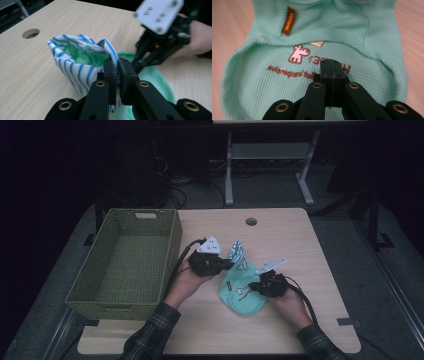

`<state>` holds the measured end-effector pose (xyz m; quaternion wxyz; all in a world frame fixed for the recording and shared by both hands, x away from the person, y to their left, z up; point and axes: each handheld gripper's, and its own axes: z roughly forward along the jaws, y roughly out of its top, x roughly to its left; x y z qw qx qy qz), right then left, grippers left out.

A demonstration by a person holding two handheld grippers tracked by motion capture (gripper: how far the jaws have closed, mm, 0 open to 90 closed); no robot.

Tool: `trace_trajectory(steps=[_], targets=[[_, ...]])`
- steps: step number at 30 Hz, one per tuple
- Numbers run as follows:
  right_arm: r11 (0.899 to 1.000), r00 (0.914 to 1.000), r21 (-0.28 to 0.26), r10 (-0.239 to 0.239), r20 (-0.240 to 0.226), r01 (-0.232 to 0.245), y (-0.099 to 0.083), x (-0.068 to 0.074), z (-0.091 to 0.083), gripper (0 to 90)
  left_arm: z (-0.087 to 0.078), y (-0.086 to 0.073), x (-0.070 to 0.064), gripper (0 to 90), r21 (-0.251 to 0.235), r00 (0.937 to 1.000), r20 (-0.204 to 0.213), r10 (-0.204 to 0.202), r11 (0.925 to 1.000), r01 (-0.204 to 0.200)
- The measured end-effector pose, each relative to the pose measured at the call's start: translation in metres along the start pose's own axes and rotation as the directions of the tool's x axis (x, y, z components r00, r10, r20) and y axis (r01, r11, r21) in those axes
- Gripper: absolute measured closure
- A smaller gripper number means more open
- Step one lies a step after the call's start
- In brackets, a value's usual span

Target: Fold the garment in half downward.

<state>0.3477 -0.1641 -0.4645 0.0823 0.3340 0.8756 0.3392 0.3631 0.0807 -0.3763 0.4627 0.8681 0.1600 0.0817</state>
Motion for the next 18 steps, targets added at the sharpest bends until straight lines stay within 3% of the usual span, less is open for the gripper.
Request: trace_trajectory(steps=[6, 12, 18], targets=[[1.000, 1.0000, -0.005, 0.009, 0.003, -0.009, 0.001, -0.001, 0.000, 90.0, 0.005, -0.002, -0.009, 85.4, 0.008, 0.9992, 0.037, 0.015, 0.9999, -0.015], [0.999, 0.9999, -0.042, 0.008, 0.012, -0.007, -0.015, -0.005, -0.034, 90.0, 0.016, 0.000, -0.019, 85.4, 0.020, 0.9969, 0.072, 0.031, 0.9993, -0.032], [1.000, 1.0000, 0.009, 0.003, 0.007, -0.003, -0.035, -0.006, -0.036, 90.0, 0.025, 0.002, -0.029, 85.4, 0.026, 0.9936, 0.098, 0.056, 0.9979, -0.059]])
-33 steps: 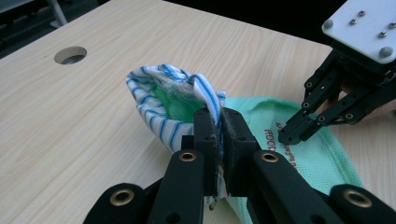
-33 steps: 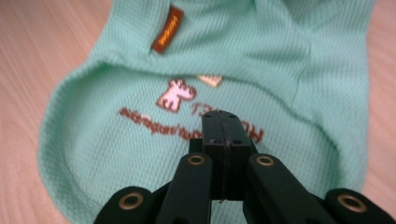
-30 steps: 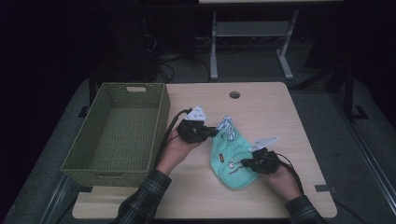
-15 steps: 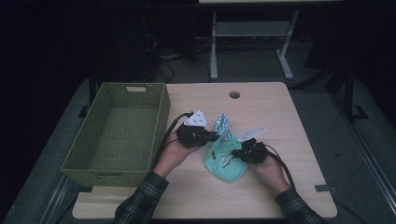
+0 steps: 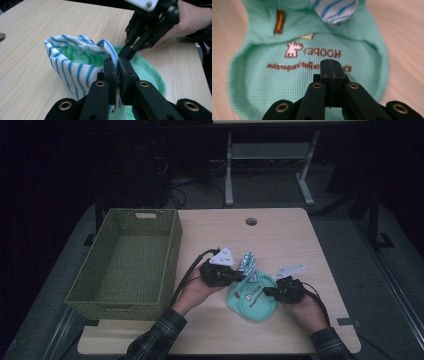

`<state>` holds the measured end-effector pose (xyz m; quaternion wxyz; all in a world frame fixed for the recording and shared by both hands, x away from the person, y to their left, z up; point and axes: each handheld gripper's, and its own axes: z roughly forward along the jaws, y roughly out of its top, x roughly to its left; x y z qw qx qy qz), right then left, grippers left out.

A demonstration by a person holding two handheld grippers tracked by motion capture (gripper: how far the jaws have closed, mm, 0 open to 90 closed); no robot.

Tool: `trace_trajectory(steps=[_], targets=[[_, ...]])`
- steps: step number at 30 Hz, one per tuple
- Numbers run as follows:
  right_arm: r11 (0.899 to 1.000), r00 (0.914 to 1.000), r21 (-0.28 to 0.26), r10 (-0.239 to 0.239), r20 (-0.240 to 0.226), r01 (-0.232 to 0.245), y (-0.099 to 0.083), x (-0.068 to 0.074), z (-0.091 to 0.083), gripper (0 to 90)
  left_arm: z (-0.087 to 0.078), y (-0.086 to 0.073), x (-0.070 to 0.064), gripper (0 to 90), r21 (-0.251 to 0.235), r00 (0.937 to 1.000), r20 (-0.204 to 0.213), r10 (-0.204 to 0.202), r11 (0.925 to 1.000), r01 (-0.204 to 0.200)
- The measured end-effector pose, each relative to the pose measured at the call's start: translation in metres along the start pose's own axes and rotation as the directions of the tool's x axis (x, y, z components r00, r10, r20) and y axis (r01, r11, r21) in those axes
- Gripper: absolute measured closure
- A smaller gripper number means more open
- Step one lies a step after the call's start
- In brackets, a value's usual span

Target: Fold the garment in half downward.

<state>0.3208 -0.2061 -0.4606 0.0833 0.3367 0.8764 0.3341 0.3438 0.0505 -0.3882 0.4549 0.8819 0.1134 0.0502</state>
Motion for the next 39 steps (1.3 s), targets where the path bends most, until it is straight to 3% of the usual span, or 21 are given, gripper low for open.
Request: trace_trajectory(steps=[11, 18, 22, 27, 34, 39], targets=[[1.000, 1.0000, 0.001, 0.000, -0.001, 0.000, 0.001, 0.000, 0.006, 90.0, 0.008, 0.004, -0.018, 85.4, -0.034, 0.9962, 0.065, 0.058, 0.9979, -0.056], [1.000, 0.9999, -0.010, 0.013, -0.011, -0.013, -0.001, -0.003, 0.002, 90.0, 0.031, -0.002, -0.034, 85.4, 0.013, 0.9899, 0.112, 0.086, 0.9960, -0.088], [0.998, 0.9995, -0.053, 0.032, -0.002, -0.032, -0.006, -0.007, -0.015, 90.0, 0.036, -0.004, -0.036, 85.4, 0.031, 0.9884, 0.121, 0.092, 0.9948, -0.097], [0.998, 0.9995, -0.062, 0.031, -0.009, -0.032, -0.020, -0.003, -0.031, 90.0, 0.037, -0.005, -0.036, 85.4, 0.032, 0.9889, 0.118, 0.091, 0.9950, -0.095], [1.000, 0.9999, 0.009, 0.012, -0.002, -0.012, -0.034, 0.001, -0.026, 90.0, 0.034, -0.004, -0.035, 85.4, 0.016, 0.9885, 0.107, 0.107, 0.9939, -0.109], [1.000, 1.0000, 0.008, 0.007, -0.005, -0.007, -0.032, 0.003, -0.022, 90.0, 0.034, -0.002, -0.041, 85.4, -0.014, 0.9846, 0.123, 0.125, 0.9922, -0.124]])
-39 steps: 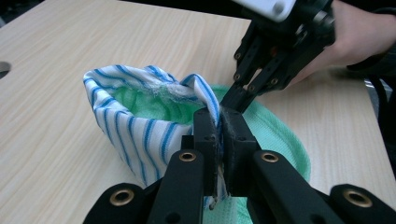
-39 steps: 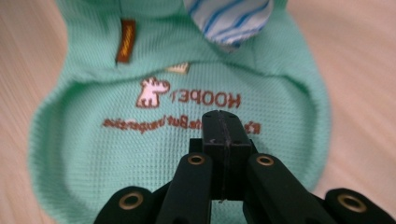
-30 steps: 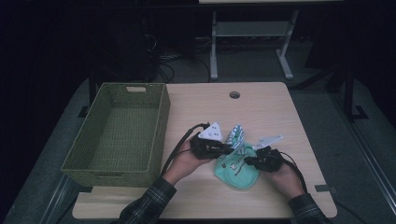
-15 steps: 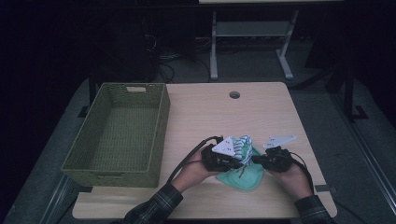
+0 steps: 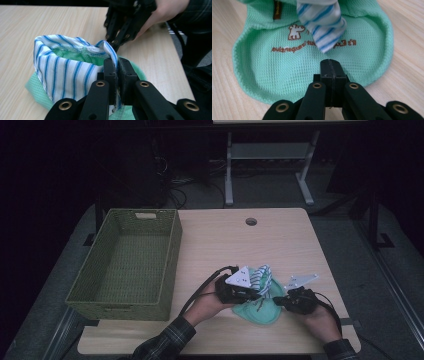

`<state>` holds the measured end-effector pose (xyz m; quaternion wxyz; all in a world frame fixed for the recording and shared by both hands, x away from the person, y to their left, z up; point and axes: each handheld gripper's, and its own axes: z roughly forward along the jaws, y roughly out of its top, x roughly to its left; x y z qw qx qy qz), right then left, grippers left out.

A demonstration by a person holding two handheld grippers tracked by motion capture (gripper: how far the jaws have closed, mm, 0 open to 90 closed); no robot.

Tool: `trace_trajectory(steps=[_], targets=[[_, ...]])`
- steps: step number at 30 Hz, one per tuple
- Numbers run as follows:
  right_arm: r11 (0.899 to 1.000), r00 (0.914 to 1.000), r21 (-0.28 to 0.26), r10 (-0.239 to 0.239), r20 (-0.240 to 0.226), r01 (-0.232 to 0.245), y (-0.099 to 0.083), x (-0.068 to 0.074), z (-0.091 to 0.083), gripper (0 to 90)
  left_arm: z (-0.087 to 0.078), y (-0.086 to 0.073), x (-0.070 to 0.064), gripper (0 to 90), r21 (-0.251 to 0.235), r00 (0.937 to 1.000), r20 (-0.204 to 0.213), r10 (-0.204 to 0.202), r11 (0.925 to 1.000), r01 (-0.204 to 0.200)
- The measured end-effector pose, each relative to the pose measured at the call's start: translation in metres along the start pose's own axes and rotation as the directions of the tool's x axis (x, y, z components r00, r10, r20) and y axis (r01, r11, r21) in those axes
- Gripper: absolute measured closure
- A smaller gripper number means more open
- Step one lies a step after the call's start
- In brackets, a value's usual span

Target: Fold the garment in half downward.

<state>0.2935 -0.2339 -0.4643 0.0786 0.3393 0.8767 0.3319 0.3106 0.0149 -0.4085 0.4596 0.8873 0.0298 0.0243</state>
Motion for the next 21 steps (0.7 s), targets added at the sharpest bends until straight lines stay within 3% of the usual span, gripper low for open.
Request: trace_trajectory(steps=[5, 8, 14, 21], targets=[[1.000, 1.0000, -0.002, 0.000, -0.001, 0.000, 0.001, 0.000, 0.001, 90.0, 0.011, 0.003, -0.010, 85.4, -0.006, 0.9984, 0.041, 0.039, 0.9992, -0.039], [1.000, 1.0000, -0.001, 0.001, -0.002, -0.001, 0.000, 0.000, 0.001, 90.0, 0.024, 0.001, -0.017, 85.4, 0.024, 0.9965, 0.067, 0.050, 0.9983, -0.052], [1.000, 0.9999, -0.003, 0.008, -0.011, -0.008, -0.001, -0.002, -0.001, 90.0, 0.045, -0.008, -0.021, 85.3, 0.080, 0.9944, 0.098, 0.038, 0.9957, -0.046], [0.998, 0.9985, -0.037, 0.042, 0.035, -0.041, -0.006, -0.014, -0.015, 90.0, 0.060, -0.019, -0.021, 84.0, 0.135, 0.9947, 0.100, 0.025, 0.9901, -0.038]])
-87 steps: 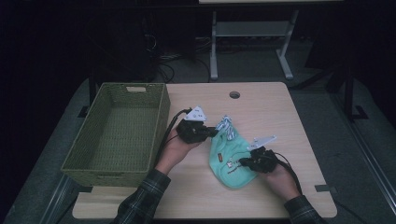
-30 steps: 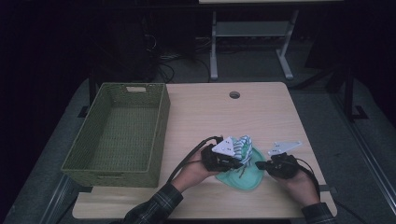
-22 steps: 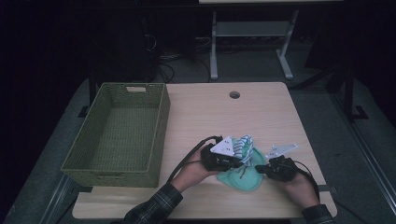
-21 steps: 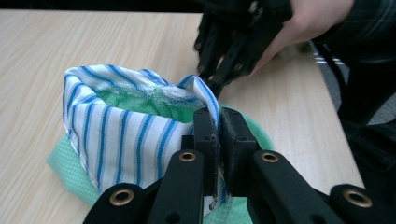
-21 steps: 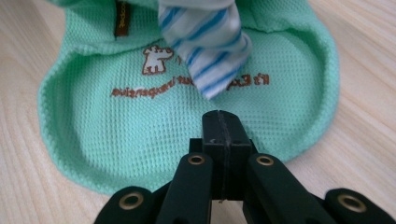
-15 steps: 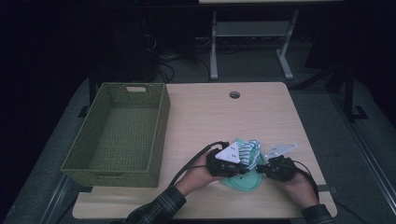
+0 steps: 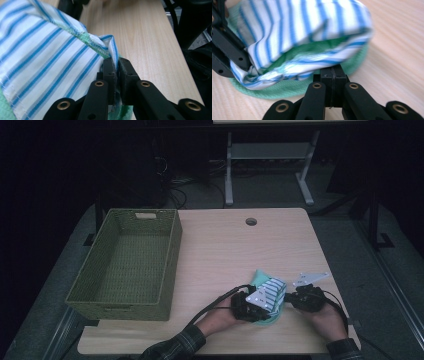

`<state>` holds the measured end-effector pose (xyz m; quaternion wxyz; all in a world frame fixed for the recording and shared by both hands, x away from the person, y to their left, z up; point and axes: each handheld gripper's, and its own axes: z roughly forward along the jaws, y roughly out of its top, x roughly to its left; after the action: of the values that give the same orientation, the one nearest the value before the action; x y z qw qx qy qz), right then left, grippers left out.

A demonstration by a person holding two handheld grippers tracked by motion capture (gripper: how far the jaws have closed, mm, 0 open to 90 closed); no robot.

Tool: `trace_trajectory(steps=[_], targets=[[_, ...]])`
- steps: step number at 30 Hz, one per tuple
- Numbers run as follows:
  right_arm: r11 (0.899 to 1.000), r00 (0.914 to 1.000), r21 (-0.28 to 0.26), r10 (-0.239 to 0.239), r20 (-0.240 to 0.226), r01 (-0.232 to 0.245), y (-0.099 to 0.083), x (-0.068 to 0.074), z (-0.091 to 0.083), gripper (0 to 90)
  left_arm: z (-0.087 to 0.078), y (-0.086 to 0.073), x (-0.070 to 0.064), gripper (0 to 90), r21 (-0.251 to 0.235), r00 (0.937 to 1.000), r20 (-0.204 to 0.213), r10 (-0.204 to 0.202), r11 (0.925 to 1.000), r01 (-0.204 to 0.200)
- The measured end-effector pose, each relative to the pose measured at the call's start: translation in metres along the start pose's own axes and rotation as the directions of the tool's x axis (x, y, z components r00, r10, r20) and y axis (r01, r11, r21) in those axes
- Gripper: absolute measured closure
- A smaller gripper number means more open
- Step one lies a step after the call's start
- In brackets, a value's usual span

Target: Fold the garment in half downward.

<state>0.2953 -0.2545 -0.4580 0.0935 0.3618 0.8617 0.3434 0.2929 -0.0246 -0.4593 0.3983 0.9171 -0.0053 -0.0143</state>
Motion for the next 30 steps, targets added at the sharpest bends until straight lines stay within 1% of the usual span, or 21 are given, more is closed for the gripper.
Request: trace_trajectory(steps=[1, 3, 6, 9, 11, 13, 14, 15, 16, 17, 18, 20, 21, 22, 23, 24, 25, 26, 28, 29, 30], targets=[[1.000, 1.0000, -0.001, 0.008, 0.004, -0.008, 0.000, -0.001, -0.002, 90.0, -0.001, 0.000, -0.001, 83.2, -0.002, 1.0000, -0.003, -0.002, 1.0000, 0.002], [1.000, 0.9997, -0.011, 0.014, 0.021, -0.013, -0.001, -0.006, -0.006, 90.0, -0.004, 0.002, -0.001, 75.8, -0.009, 1.0000, -0.005, -0.003, 1.0000, 0.003], [0.999, 0.9985, -0.035, 0.023, 0.050, -0.021, -0.001, -0.015, -0.012, 90.0, -0.013, 0.005, -0.003, 64.9, -0.019, 0.9998, -0.001, -0.018, 0.9997, 0.018], [0.998, 0.9968, -0.058, 0.038, 0.070, -0.034, 0.000, -0.025, -0.018, 90.0, -0.025, 0.006, -0.004, 57.8, -0.038, 0.9989, 0.001, -0.047, 0.9982, 0.047], [0.997, 0.9964, -0.069, 0.043, 0.074, -0.038, 0.003, -0.030, -0.020, 90.0, -0.033, 0.004, -0.005, 57.3, -0.060, 0.9979, -0.005, -0.065, 0.9961, 0.064], [0.996, 0.9963, -0.081, 0.041, 0.076, -0.035, 0.008, -0.033, -0.019, 90.0, -0.040, 0.002, -0.006, 61.0, -0.075, 0.9961, -0.018, -0.087, 0.9936, 0.085], [0.995, 0.9968, -0.087, 0.043, 0.068, -0.037, 0.011, -0.033, -0.019, 90.0, -0.043, 0.000, -0.006, 66.6, -0.076, 0.9950, -0.028, -0.096, 0.9927, 0.093], [0.995, 0.9971, -0.090, 0.042, 0.063, -0.036, 0.014, -0.033, -0.019, 90.0, -0.047, -0.002, -0.005, 69.1, -0.073, 0.9921, -0.041, -0.119, 0.9906, 0.116], [0.995, 0.9979, -0.098, 0.029, 0.058, -0.024, 0.018, -0.033, -0.018, 90.0, -0.048, -0.003, -0.004, 73.2, -0.070, 0.9889, -0.054, -0.138, 0.9884, 0.134], [0.994, 0.9983, -0.104, 0.021, 0.055, -0.015, 0.021, -0.032, -0.018, 90.0, -0.051, -0.006, -0.001, 76.1, -0.062, 0.9843, -0.078, -0.158, 0.9862, 0.154], [0.994, 0.9990, -0.110, 0.020, 0.041, -0.015, 0.026, -0.031, -0.017, 90.0, -0.051, -0.007, 0.000, 78.6, -0.061, 0.9811, -0.087, -0.173, 0.9840, 0.168], [0.992, 0.9997, -0.127, 0.006, 0.024, -0.003, 0.035, -0.029, -0.015, 90.0, -0.052, -0.011, 0.005, 82.7, -0.058, 0.9713, -0.101, -0.215, 0.9759, 0.210], [0.991, 0.9999, -0.134, 0.000, 0.013, 0.002, 0.040, -0.028, -0.013, 90.0, -0.052, -0.013, 0.006, 83.6, -0.051, 0.9684, -0.109, -0.225, 0.9741, 0.220], [0.991, 0.9999, -0.136, -0.012, 0.001, 0.012, 0.045, -0.027, -0.010, 90.0, -0.051, -0.014, 0.007, 84.3, -0.043, 0.9674, -0.111, -0.228, 0.9736, 0.224], [0.990, 0.9999, -0.139, -0.013, -0.008, 0.012, 0.048, -0.026, -0.007, 90.0, -0.049, -0.016, 0.008, 84.9, -0.022, 0.9673, -0.124, -0.222, 0.9751, 0.220], [0.990, 0.9995, -0.142, -0.024, -0.022, 0.021, 0.054, -0.024, -0.002, 90.0, -0.048, -0.017, 0.008, 85.2, -0.016, 0.9661, -0.126, -0.225, 0.9742, 0.225], [0.990, 0.9992, -0.141, -0.023, -0.032, 0.018, 0.058, -0.022, 0.002, 90.0, -0.046, -0.018, 0.009, 85.4, -0.009, 0.9650, -0.121, -0.233, 0.9723, 0.233], [0.990, 0.9980, -0.136, -0.041, -0.048, 0.034, 0.064, -0.020, 0.011, 90.0, -0.045, -0.019, 0.010, 85.4, -0.003, 0.9661, -0.123, -0.227, 0.9736, 0.228], [0.991, 0.9965, -0.120, -0.059, -0.058, 0.052, 0.071, -0.017, 0.021, 90.0, -0.042, -0.020, 0.009, 85.5, 0.002, 0.9645, -0.124, -0.233, 0.9719, 0.235], [0.992, 0.9960, -0.115, -0.059, -0.067, 0.051, 0.074, -0.015, 0.027, 90.0, -0.042, -0.021, 0.010, 85.5, 0.013, 0.9667, -0.121, -0.225, 0.9734, 0.229], [0.993, 0.9952, -0.109, -0.062, -0.076, 0.053, 0.077, -0.013, 0.032, 90.0, -0.040, -0.021, 0.011, 85.5, 0.016, 0.9666, -0.122, -0.225, 0.9734, 0.229]])
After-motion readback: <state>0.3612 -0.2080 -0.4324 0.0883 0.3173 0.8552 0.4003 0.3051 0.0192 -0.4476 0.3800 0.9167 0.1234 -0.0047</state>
